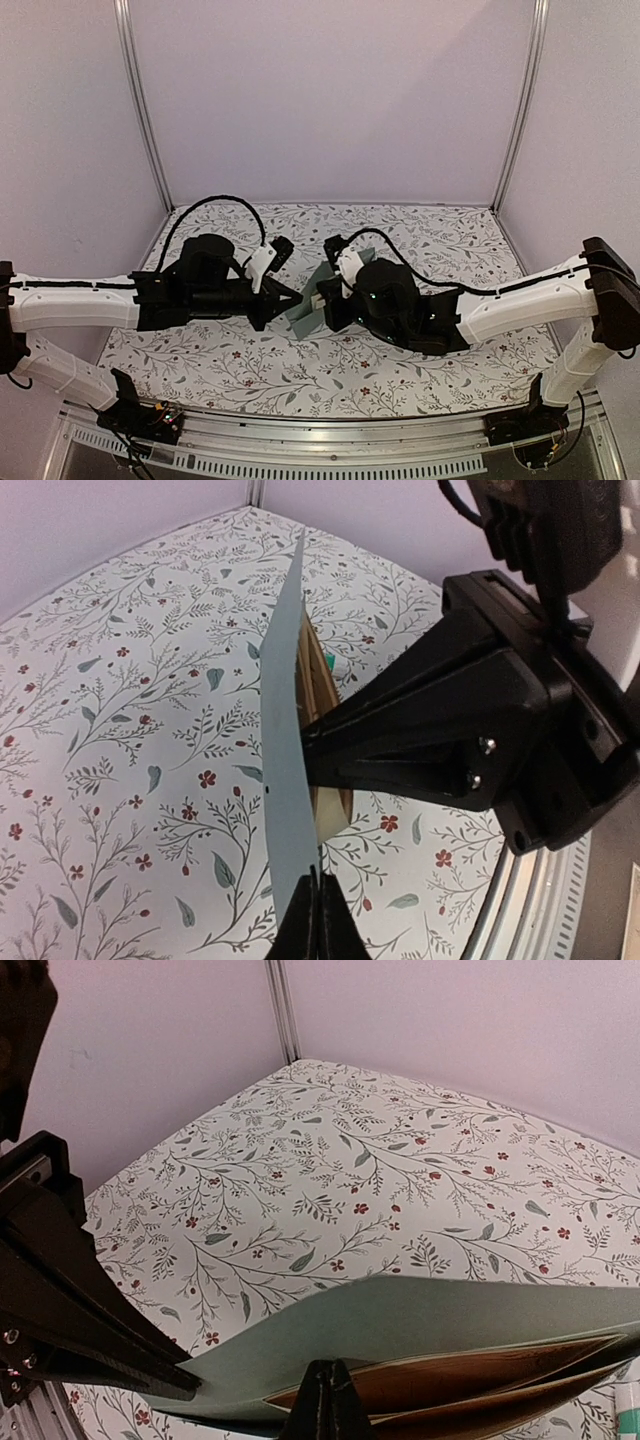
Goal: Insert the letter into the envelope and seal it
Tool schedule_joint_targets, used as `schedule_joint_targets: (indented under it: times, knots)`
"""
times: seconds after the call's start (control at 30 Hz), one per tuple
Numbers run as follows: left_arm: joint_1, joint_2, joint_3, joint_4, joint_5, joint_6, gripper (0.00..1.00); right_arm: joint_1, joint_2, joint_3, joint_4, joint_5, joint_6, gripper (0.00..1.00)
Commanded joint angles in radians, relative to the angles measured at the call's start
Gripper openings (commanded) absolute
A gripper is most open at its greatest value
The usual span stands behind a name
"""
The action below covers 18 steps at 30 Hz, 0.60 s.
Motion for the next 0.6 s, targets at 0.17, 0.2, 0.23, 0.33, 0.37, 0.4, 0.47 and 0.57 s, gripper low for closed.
schedule_joint_targets:
  times: [0.17, 0.2, 0.23, 0.33, 0.37, 0.4, 0.47, 0.57]
  knots:
    - [0.013, -0.024, -0.013, 0.032, 0.023, 0.003, 0.00, -0.005, 0.047, 0.002, 0.019, -0.032, 0.022, 0.00]
    - [0.012, -0.024, -0.013, 0.033, 0.024, 0.003, 0.00, -0.005, 0.051, 0.002, 0.020, -0.032, 0.025, 0.00]
    - [0.013, -0.024, -0.013, 0.033, 0.025, 0.003, 0.00, -0.005, 0.055, 0.002, 0.019, -0.033, 0.027, 0.00]
    - [0.013, -0.027, -0.012, 0.033, 0.029, 0.004, 0.00, -0.005, 0.067, 0.002, 0.020, -0.029, 0.029, 0.00]
    - [0.011, -0.027, -0.014, 0.034, 0.031, 0.003, 0.00, -0.005, 0.068, 0.002, 0.020, -0.028, 0.030, 0.00]
    - [0.011, -0.027, -0.015, 0.036, 0.035, 0.004, 0.00, -0.004, 0.072, 0.001, 0.020, -0.026, 0.030, 0.00]
    - [0.011, -0.029, -0.015, 0.038, 0.044, 0.004, 0.00, -0.004, 0.077, 0.000, 0.022, -0.024, 0.032, 0.00]
    - [0.010, -0.029, -0.016, 0.041, 0.049, 0.003, 0.00, -0.004, 0.087, -0.002, 0.028, -0.023, 0.037, 0.00]
